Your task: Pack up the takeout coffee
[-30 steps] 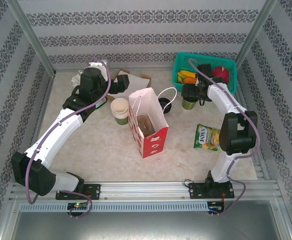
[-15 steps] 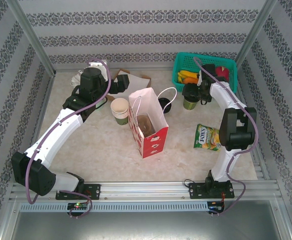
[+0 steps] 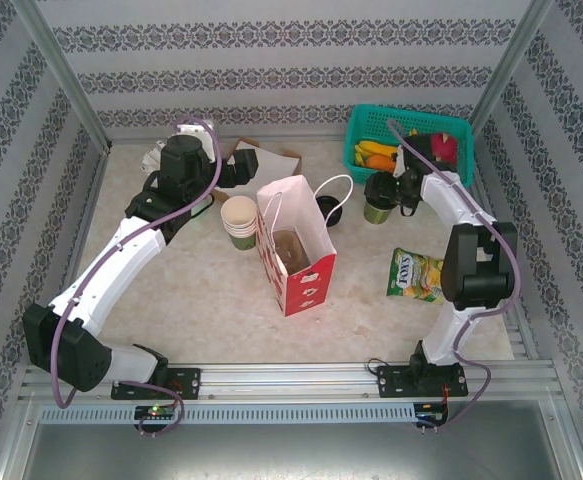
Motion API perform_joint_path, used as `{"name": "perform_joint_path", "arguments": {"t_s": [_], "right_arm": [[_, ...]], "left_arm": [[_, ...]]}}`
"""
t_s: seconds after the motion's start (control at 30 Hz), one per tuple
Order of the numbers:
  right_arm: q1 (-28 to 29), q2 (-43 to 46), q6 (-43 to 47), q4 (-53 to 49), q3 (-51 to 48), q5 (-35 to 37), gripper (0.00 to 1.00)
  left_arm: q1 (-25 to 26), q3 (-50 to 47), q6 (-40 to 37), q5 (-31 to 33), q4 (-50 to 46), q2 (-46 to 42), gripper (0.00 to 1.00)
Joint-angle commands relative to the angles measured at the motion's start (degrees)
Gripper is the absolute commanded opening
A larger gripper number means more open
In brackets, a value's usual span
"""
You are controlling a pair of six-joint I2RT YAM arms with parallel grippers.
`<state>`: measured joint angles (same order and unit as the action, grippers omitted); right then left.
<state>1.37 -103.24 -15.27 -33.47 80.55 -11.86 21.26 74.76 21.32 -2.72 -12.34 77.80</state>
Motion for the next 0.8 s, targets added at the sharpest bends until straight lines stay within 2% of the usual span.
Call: {"name": "perform_joint_path", "arguments": {"t_s": [0.0, 0.17, 0.43, 0.77], "right_arm": [[1.31, 3.6, -1.08, -3.18, -4.56, -1.35, 0.78], [4.79, 8.26, -2.35, -5.13, -10.07, 0.86, 0.78], [9.49, 16.43, -6.0, -7.63, -16.48, 1.93, 0.79], [13.07, 23.32, -9.17, -9.68, -22.69, 3.75, 0.8]], "left_arm": [[-0.72, 0.68, 0.57, -0.5, 2.52, 0.44, 0.99], [-0.77, 1.12, 1.04, -3.51, 2.6, 1.71, 0.99], [-0.86, -3.96, 2.42, 0.16, 8.31, -1.52, 0.99], [-0.79, -6.01, -0.5, -0.15, 9.7, -3.21, 0.99]]}}
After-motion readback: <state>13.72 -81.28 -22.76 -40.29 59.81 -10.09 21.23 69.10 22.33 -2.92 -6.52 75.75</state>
